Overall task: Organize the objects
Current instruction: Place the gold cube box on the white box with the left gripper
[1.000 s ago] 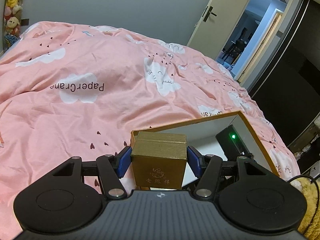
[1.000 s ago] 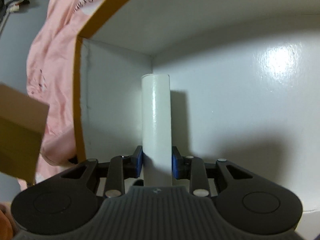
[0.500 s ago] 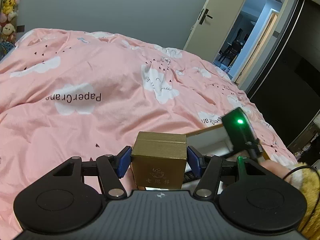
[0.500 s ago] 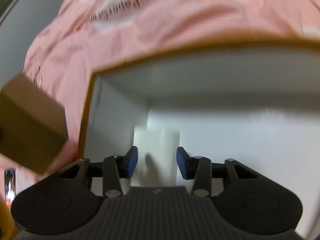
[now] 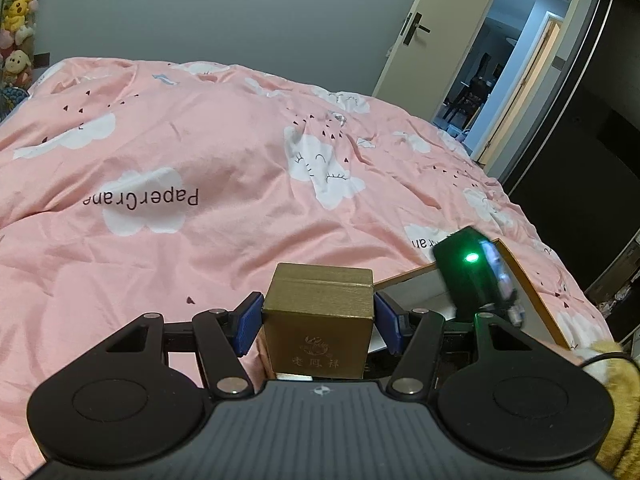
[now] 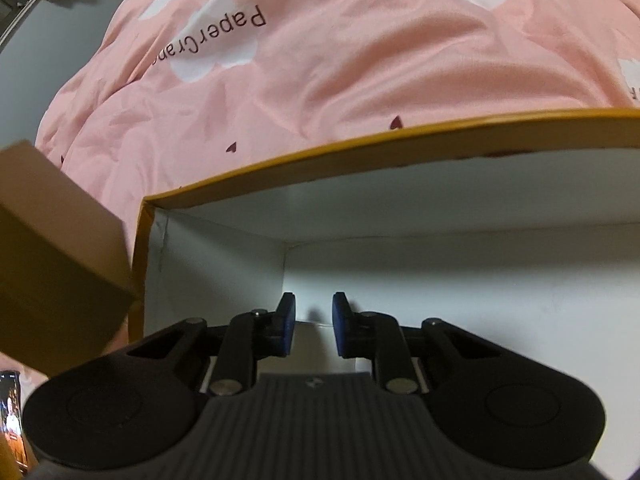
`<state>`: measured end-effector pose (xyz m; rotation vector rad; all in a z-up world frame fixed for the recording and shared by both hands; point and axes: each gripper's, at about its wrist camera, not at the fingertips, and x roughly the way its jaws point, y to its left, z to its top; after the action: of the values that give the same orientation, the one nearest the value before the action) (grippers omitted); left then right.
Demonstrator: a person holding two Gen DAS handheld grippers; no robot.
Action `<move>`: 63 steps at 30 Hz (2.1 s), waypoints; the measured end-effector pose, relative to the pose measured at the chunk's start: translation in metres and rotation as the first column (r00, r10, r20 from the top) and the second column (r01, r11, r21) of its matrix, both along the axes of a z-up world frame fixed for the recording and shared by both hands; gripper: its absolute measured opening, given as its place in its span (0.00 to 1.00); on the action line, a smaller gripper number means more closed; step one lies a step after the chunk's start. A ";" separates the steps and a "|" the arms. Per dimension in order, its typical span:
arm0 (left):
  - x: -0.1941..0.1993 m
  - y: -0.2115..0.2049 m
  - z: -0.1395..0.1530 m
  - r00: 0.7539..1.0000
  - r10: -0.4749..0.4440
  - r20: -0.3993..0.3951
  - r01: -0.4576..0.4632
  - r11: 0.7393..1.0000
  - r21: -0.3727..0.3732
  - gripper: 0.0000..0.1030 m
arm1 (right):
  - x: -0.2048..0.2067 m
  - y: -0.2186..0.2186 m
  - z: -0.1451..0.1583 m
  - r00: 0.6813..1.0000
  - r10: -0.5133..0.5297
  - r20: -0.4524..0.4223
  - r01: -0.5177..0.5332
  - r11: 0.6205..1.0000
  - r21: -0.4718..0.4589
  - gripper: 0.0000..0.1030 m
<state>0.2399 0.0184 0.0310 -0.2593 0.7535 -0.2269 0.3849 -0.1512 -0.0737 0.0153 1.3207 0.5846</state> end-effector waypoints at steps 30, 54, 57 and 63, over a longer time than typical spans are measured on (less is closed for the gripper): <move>0.028 -0.030 -0.064 0.918 0.328 -0.225 -0.346 0.937 -0.044 0.65 | 0.007 -0.051 -0.006 0.994 -0.093 -0.059 0.103 0.975 0.199 0.04; -0.025 0.009 -0.014 0.956 0.270 -0.113 -0.283 0.952 -0.119 0.73 | -0.003 -0.064 0.013 0.980 -0.198 0.008 0.194 0.968 0.161 0.10; -0.036 0.016 -0.009 0.955 0.283 -0.093 -0.291 0.952 -0.090 0.72 | 0.002 -0.061 0.012 0.973 -0.230 0.023 0.225 0.964 0.141 0.10; -0.055 0.034 -0.008 0.944 0.310 -0.110 -0.319 0.945 -0.075 0.71 | -0.007 -0.041 0.010 0.984 -0.173 0.052 0.168 0.981 0.096 0.05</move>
<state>0.1852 0.0527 0.0230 -0.4761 0.7870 0.0558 0.3783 -0.1923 -0.0640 0.1835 1.2200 0.4951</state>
